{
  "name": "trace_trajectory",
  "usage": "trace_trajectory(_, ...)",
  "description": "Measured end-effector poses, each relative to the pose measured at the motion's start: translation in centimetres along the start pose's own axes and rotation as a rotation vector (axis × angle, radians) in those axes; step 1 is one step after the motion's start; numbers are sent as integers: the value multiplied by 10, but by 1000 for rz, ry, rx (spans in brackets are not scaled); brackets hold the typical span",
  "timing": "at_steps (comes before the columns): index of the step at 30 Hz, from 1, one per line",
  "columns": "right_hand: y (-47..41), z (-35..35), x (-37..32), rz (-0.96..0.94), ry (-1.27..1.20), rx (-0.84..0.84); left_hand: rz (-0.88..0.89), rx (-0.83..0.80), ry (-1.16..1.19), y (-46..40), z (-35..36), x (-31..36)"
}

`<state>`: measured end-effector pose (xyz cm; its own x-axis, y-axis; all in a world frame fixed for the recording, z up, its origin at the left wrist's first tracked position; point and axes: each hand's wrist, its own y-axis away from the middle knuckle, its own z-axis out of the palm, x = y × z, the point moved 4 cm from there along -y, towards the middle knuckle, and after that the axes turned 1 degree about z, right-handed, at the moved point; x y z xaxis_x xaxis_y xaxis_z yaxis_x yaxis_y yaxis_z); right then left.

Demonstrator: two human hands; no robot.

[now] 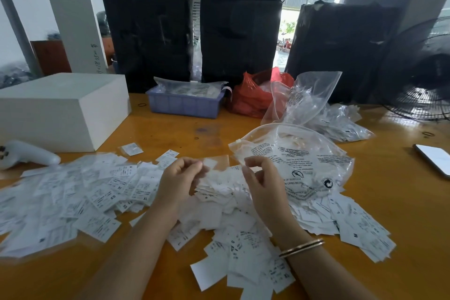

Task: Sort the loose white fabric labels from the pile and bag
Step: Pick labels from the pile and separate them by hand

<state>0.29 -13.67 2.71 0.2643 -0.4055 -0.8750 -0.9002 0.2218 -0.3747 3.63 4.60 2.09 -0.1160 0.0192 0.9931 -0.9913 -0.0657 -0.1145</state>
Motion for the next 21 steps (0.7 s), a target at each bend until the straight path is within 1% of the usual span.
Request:
trace_trajectory(1, -1, -2, 0, -71, 187, -10, 0, 48, 22, -1, -3, 0)
trace_trajectory(3, -1, 0, 5, -140, 545, -114, 12, 128, 34, -2, -9, 1)
trace_trajectory(4, 0, 2, 9, -133, 680, -178, 17, 155, 20, -3, -11, 1)
trace_trajectory(6, 3, 6, 15, -98, 813, -267, 26, 197, -23, -4, -14, 0)
trace_trajectory(8, 3, 10, 15, -102, 827, -290, 43, 219, -63, -4, -15, -1)
trace_trajectory(11, 1, 22, 8, -201, 815, -293, 70, 228, -103, -2, -12, -1)
trace_trajectory(14, 3, 40, 3, -320, 815, -382, 70, 232, -125, -1, -8, 0)
trace_trajectory(16, 4, 45, 3, -357, 827, -424, 55, 232, -129, -1, -8, -1)
trace_trajectory(18, 2, 44, 3, -383, 843, -421, 44, 222, -110, 0, -7, -1)
trace_trajectory(21, 1, 40, 0, -434, 905, -372, 42, 202, -82, -1, -5, -2)
